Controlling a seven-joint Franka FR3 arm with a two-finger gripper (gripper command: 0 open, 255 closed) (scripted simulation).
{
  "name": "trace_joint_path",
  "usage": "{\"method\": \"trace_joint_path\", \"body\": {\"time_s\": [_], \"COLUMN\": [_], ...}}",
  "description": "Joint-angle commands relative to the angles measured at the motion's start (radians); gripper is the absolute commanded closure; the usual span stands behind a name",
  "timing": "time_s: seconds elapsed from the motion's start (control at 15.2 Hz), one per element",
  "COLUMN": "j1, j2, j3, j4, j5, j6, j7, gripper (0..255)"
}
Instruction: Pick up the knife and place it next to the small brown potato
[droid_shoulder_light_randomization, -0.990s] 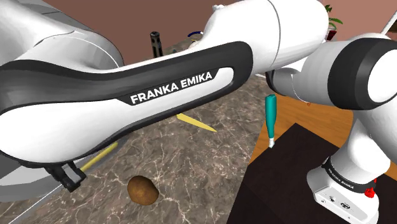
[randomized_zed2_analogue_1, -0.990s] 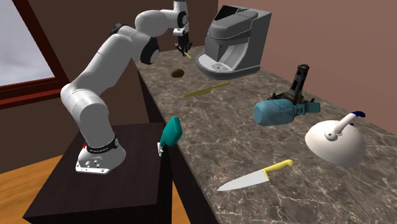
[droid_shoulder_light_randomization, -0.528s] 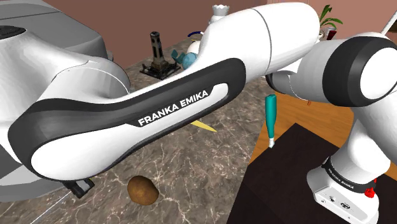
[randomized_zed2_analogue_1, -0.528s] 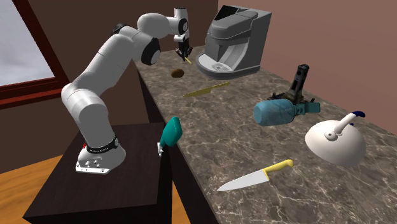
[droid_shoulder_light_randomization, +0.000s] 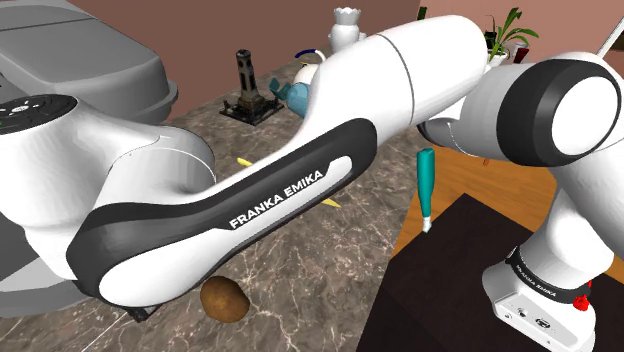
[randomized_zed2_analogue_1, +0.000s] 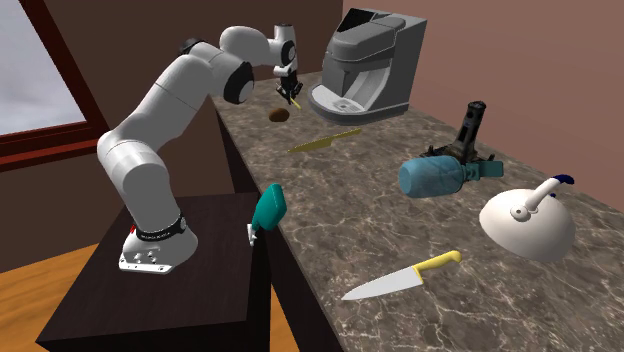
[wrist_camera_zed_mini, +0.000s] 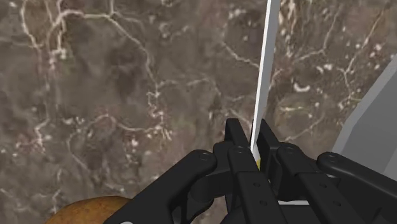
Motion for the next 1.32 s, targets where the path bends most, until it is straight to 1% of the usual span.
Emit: {"method": "trace_joint_path", "body": {"time_s": [0.0, 0.59, 0.66, 0.99, 1.25], "j1": [0.001, 0.001, 0.001, 0.001, -0.015], "j2": [0.012, 0.015, 0.015, 0.015, -0.052], "j3": [-0.004, -0.005, -0.005, -0.005, 0.016], "j4": [-0.007, -0.012, -0.012, -0.012, -0.004], "j5": [-0.005, -0.007, -0.007, -0.007, 0.017], "j6": [0.019, 0.027, 0.027, 0.027, -0.047], "j7": [0.003, 0.004, 0.004, 0.004, -0.006], "gripper": [255, 255, 0, 0, 0]}}
